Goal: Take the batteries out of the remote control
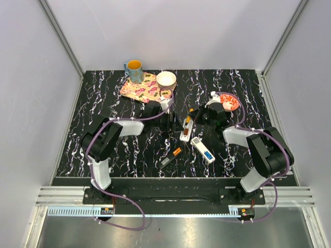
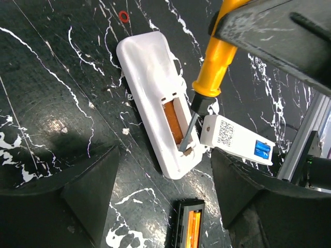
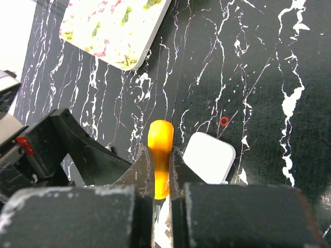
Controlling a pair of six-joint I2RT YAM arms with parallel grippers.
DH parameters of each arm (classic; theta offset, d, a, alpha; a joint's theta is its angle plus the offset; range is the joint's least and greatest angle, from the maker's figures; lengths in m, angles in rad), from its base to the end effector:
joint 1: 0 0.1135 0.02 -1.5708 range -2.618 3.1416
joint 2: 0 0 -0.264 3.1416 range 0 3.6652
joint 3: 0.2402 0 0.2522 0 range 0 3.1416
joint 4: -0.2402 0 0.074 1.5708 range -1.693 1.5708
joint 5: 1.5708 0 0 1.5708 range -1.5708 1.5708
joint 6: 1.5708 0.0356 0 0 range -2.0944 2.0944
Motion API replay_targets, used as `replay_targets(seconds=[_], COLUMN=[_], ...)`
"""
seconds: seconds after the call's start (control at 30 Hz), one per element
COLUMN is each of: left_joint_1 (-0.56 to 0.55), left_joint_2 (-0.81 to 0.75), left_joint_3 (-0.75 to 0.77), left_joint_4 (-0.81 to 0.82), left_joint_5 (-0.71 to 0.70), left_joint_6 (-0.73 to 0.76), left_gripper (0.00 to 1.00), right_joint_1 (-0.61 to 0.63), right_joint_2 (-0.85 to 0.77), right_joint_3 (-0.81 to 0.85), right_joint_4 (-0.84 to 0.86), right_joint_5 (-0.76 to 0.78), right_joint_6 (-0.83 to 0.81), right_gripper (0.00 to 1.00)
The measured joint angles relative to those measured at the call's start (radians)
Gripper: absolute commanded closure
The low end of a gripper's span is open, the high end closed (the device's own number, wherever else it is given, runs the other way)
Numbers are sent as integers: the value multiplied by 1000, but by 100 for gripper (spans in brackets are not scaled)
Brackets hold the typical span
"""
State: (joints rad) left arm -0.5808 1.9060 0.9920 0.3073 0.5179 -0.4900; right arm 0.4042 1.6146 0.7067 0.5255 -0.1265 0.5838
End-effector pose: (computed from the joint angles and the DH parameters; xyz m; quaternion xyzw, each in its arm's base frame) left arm 0.3165 -0.2288 0.1456 0.1575 0.8502 -0.4238 0.2697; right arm 0.3026 0.1343 0.1803 0.0389 0.8268 0.3110 0.4671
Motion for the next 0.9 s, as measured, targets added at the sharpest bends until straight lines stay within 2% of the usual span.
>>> replay_targets(seconds=[0.27,0.43,0.7,0.9], left_joint_1=[1,-38,-238,-385], left_joint_2=[-158,-310,-492,-525], left_joint_3=[-58,-103,-235,-305], left_joint_4=[-48,-149,-320,-409], left_joint_5=[-27,-154,-397,-557], left_joint_6=[55,148,230,225], left_gripper=[20,18,12,13], right_joint_1=[0,1,1,1], right_joint_2=[-64,-145,-216,-218], right_joint_3=[0,0,-7,-19], right_joint_4=[-13,-27,-50,-58], right_joint_5=[-13,-15,-15,-18], right_joint_6=[-8,-36,-77,-87], right_gripper=[100,100,100,100])
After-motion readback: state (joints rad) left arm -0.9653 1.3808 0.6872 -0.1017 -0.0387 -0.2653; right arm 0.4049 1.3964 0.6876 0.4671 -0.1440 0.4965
